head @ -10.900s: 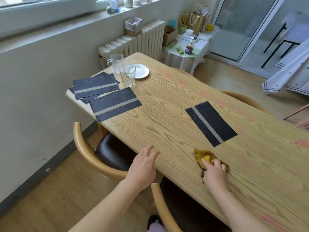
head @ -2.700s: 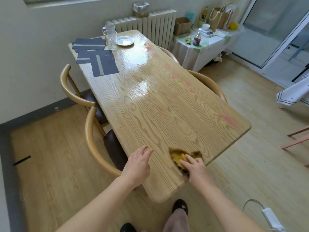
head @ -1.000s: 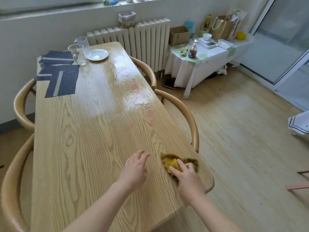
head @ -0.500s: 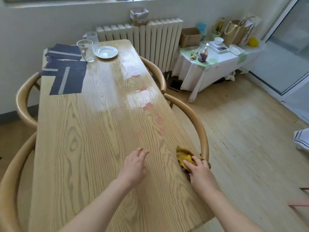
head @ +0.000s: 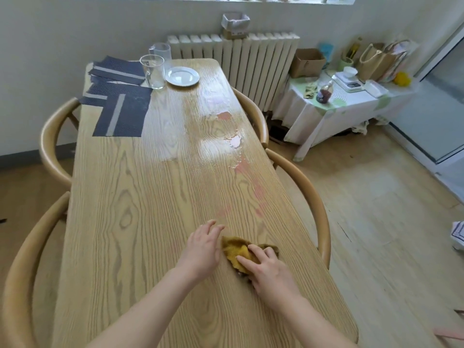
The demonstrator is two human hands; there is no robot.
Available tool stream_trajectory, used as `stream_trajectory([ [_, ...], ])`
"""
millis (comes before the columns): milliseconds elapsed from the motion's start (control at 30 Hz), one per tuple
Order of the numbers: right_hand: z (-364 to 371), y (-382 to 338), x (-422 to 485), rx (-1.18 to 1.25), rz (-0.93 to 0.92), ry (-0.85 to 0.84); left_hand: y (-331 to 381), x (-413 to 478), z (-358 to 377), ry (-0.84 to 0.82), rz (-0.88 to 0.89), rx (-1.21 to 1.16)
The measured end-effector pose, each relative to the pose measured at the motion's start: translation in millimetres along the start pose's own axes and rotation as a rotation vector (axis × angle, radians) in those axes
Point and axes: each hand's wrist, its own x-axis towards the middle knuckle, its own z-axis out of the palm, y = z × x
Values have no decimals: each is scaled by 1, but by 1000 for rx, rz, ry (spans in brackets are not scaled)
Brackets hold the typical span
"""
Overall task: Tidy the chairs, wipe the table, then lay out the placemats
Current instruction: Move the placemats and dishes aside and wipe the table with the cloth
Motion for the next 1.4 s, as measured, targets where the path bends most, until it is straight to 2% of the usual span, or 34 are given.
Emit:
stream_trajectory([
  [200, -7, 51, 7, 59, 282, 61, -6, 7, -7, 1, -45, -18],
  [333, -11, 56, 15, 81, 299, 66, -11, 5, -16, 51, -109, -28],
  [433, -10, 34, 20, 95, 197, 45, -16, 6, -19, 81, -139, -31],
  [633, -12, -28, 27, 33, -203, -115, -11, 13, -17, 140, -178, -58],
  [700, -15, -30, 34, 6, -272, -137, -12, 16, -18, 159, -194, -54],
  [800, -22, -18, 55, -25, -263, -133, -15, 21, -22, 163, -207, -55],
  [1000, -48, 12, 112, 9, -37, -44, -24, 22, -24, 168, -250, -69],
  [1100, -47, 9, 117, 17, -26, -28, -30, 21, -24, 183, -279, -65],
  [1167, -43, -2, 108, 2, -93, -31, -31, 20, -23, 201, -288, -76],
  [1300, -31, -30, 78, -49, -367, -106, -29, 21, -20, 251, -280, -56],
  [1400, -27, -27, 71, -70, -433, -114, -24, 26, -19, 267, -269, -62],
])
